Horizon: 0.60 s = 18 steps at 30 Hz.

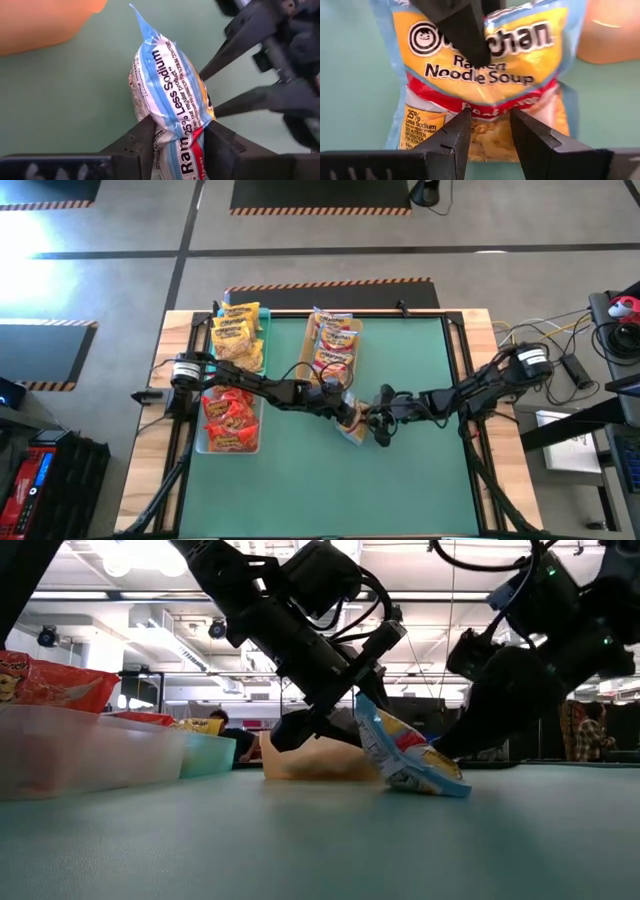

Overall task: Sort Maruchan noodles
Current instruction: Put the blue noodle pack into the orange bin

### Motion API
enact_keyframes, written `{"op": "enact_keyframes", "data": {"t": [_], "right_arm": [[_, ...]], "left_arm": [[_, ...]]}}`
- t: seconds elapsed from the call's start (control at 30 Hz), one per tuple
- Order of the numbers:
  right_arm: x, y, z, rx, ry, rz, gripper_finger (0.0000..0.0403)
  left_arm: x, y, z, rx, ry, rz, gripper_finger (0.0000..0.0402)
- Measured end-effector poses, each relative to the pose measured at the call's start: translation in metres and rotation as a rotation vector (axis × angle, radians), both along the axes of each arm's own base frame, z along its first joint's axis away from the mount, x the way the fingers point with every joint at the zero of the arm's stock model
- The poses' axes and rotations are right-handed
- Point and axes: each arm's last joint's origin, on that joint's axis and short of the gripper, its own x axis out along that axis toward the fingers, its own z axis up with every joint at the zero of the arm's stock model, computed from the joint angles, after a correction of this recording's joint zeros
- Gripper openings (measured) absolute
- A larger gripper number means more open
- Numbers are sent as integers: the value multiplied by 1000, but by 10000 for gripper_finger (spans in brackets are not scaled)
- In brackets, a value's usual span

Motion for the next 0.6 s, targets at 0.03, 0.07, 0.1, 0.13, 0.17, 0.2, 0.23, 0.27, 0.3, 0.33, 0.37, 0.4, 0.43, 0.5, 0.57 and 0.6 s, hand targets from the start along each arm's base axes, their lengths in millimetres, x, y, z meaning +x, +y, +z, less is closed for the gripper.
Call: {"op": "enact_keyframes", "data": {"t": [0.03, 0.07, 0.1, 0.13, 0.17, 0.2, 0.23, 0.27, 0.3, 0.33, 0.37, 0.4, 0.43, 0.5, 0.57, 0.6], "right_arm": [[-2, 0, 3, -1, 4, 0, 128], [-3, -1, 7, -1, 4, -1, 128], [-5, -1, 10, -2, 4, -2, 128], [-7, -1, 14, -3, 4, -3, 128], [-9, -2, 17, -3, 4, -4, 128], [-10, -2, 20, -3, 5, -4, 128], [-12, -2, 22, -4, 8, -4, 128], [-14, -3, 25, -4, 7, -4, 128], [-16, -3, 27, -4, 7, -4, 128], [-17, -3, 29, -4, 6, -4, 128], [-18, -3, 31, -4, 6, -4, 128], [-20, -3, 33, -5, 8, -5, 128], [-21, -4, 34, -5, 9, -5, 128], [-23, -4, 35, -9, 23, -7, 128], [-25, -5, 35, -19, 39, -20, 128], [-27, -6, 34, -28, 55, -29, 128]], "left_arm": [[0, 0, 0, -1, 1, -1, 112], [0, 0, 0, -2, 2, -2, 108], [0, 0, 0, -2, 2, -3, 102], [0, 0, 0, -2, 2, -3, 96], [0, 0, 0, -3, 2, -4, 90], [0, 0, 0, -6, 2, -7, 83], [0, 0, 0, -9, 2, -10, 78], [0, 0, 0, -11, 1, -13, 73], [0, 0, 0, -12, 0, -14, 69], [1, 0, 1, -12, -2, -14, 65], [2, 0, 3, -9, -8, -17, 62], [3, -1, 4, -4, -14, -21, 58], [4, 0, 6, 1, -18, -26, 55], [5, 0, 7, 5, -23, -28, 52], [6, 1, 10, 6, -29, -27, 52], [6, 2, 11, 6, -33, -25, 51]]}}
